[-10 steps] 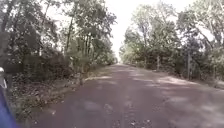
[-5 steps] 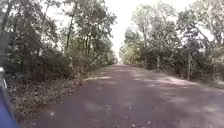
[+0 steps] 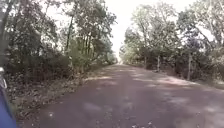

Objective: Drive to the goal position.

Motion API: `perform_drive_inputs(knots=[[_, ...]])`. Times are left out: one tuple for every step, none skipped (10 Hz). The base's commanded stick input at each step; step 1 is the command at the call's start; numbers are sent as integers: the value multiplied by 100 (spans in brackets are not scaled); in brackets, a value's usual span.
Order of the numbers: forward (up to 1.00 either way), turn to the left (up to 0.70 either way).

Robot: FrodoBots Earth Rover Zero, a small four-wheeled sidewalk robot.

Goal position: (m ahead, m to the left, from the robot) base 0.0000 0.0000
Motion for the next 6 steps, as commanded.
perform_drive_inputs(knots=[[5,-3],[5,-3],[5,-3],[5,-3],[5,-3],[5,-3]])
